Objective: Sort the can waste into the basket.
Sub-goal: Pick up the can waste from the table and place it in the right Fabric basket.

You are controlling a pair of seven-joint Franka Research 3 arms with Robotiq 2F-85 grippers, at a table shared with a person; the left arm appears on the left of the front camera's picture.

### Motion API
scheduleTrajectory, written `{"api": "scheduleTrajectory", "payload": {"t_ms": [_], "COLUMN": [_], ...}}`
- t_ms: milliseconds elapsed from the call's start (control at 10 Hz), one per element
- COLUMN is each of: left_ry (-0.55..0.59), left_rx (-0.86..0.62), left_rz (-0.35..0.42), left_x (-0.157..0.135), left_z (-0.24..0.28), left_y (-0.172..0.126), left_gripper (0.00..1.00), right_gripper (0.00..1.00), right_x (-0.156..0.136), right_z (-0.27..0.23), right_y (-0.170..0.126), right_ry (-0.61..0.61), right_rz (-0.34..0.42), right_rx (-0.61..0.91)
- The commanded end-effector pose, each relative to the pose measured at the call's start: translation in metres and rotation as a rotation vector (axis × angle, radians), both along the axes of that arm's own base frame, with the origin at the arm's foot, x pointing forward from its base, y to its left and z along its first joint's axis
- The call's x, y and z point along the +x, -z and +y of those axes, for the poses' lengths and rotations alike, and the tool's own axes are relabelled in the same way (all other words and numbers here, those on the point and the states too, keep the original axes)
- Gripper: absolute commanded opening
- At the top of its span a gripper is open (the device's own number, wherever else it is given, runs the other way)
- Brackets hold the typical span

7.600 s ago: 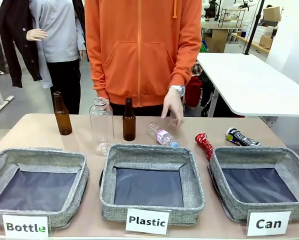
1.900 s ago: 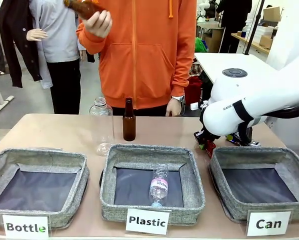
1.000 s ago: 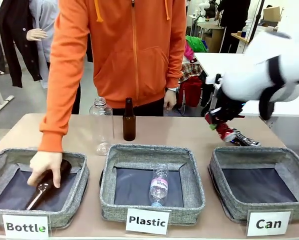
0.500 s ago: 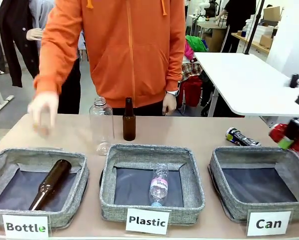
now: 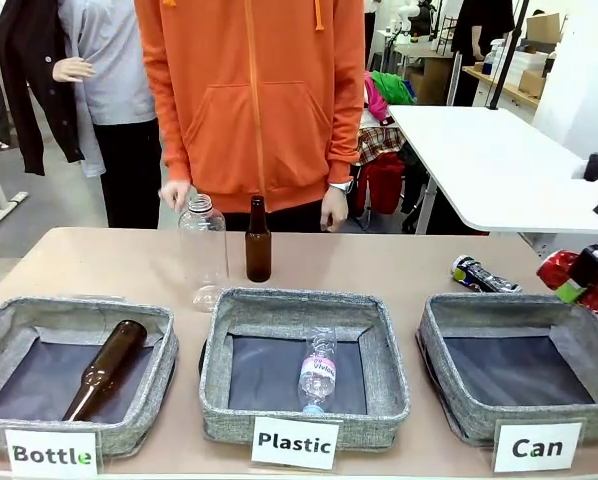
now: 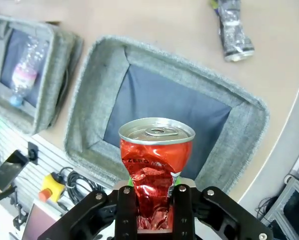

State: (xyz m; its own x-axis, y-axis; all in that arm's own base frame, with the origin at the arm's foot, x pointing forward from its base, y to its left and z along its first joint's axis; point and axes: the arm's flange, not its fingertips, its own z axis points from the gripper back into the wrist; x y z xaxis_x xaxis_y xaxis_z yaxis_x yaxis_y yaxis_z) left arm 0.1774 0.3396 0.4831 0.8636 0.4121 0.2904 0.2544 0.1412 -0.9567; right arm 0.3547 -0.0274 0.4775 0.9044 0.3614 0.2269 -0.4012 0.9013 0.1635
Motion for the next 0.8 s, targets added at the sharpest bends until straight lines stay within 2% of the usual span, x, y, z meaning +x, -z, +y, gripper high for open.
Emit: {"api": "scheduleTrajectory", "payload": {"t_ms": [0,200,300,400,500,600,700], "left_ry": [0.208,0.305,0.305,0.284,0.209,0.331,0.331], "left_rx": [0.179,0.281,0.307,0.334,0.421,0.349,0.349], "left_rz": [0.055,0.050,0.052,0.078,0.123,0.086,0.086], "left_x": [0.021,0.034,0.037,0.040,0.046,0.051,0.051], "left_z": [-0.118,-0.203,-0.228,-0.242,-0.241,-0.219,-0.219], "left_y": [0.020,0.037,0.049,0.063,0.074,0.052,0.052], "left_gripper": [1.00,1.00,1.00,1.00,1.00,1.00,1.00], "right_gripper": [0.00,0.00,0.00,0.00,0.00,0.00,0.34], "right_x": [0.012,0.012,0.010,0.007,0.007,0.005,0.009], "right_z": [0.019,0.032,0.037,0.042,0.046,0.046,0.048], "right_y": [0.014,0.026,0.035,0.046,0.052,0.054,0.055], "right_ry": [-0.021,-0.044,-0.044,-0.057,-0.065,-0.081,-0.067], "right_rz": [0.000,0.021,0.038,0.050,0.059,0.063,0.050], "right_rx": [0.011,0.018,0.002,0.015,0.018,0.017,0.046]}}
